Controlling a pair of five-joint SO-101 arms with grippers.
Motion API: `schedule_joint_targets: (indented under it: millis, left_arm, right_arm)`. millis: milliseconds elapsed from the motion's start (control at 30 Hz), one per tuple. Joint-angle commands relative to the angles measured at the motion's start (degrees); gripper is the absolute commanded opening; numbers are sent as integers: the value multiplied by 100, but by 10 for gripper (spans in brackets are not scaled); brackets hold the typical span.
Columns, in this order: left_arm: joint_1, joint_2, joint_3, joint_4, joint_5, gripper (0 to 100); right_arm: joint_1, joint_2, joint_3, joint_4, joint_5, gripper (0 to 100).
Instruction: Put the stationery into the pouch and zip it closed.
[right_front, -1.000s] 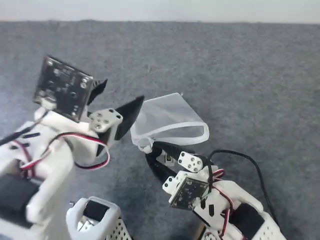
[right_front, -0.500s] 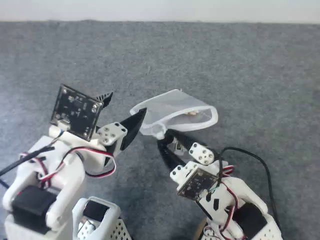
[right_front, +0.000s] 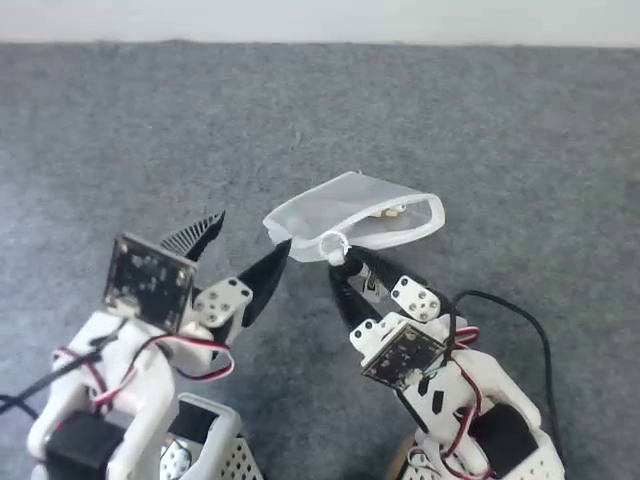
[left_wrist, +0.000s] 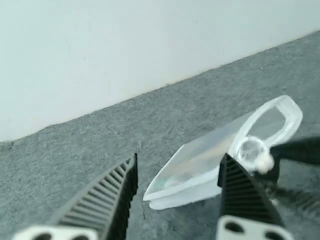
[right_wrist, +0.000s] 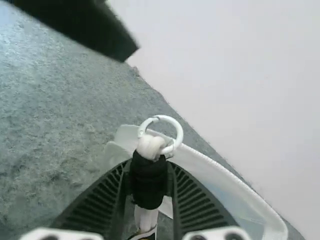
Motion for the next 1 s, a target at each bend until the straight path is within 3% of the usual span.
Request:
schedule_joint_targets:
  millis: [0, 233, 467, 767, 967]
  left_arm:
    - [9, -396, 330, -246, -281, 250]
    - [26, -914, 1095, -501, -642, 252]
    - [905, -1160, 1138, -88, -958, 251]
    - [993, -1187, 1437, -149, -1371, 251]
    - [1398, -1178, 1631, -202, -1565, 250]
  right_arm:
    - [277, -136, -431, 40, -44, 5]
    - [268, -136, -440, 40, -44, 5]
    - [259, -136, -457, 22, 44, 5]
    - [259, -136, -536, 84, 211, 5]
    - [251, -136, -563, 145, 211, 5]
